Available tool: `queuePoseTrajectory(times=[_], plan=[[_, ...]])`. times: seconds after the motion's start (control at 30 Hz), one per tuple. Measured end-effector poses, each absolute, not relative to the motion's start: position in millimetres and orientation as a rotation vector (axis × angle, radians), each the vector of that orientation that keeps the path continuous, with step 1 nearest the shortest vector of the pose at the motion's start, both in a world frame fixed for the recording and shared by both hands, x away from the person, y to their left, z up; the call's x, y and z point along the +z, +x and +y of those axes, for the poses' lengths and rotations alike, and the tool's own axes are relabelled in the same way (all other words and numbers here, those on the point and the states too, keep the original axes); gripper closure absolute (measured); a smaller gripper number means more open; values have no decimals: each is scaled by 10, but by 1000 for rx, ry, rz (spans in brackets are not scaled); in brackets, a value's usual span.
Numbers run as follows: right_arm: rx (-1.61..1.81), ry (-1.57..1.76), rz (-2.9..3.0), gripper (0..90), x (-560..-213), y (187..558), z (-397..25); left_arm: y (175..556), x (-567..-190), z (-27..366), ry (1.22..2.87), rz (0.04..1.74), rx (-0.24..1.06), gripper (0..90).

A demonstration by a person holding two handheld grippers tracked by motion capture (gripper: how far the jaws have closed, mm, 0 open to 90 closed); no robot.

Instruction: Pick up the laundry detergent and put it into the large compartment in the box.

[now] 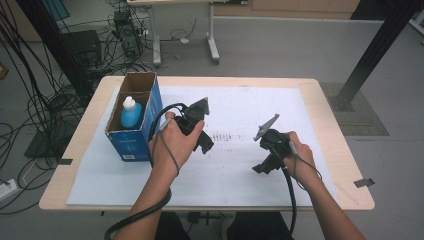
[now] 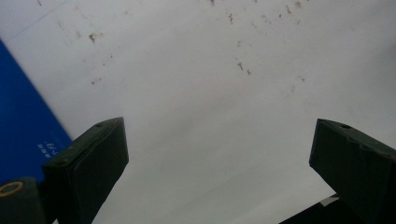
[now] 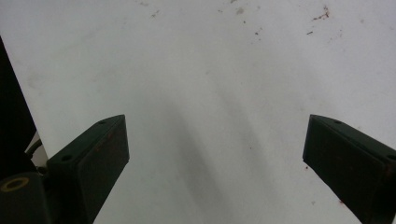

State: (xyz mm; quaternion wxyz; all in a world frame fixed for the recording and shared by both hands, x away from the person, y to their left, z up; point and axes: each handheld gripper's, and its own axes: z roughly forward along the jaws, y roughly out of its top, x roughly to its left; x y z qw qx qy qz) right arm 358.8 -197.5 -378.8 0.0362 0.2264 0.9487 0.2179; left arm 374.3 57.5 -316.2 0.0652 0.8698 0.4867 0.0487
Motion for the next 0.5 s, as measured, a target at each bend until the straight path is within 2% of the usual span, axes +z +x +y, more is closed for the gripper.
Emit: queuePoseTrajectory(times=[0.5], plan=[[660, 694, 2921, 68, -3804, 3614, -1945, 3729, -3323, 615, 2613, 1489, 111, 49]])
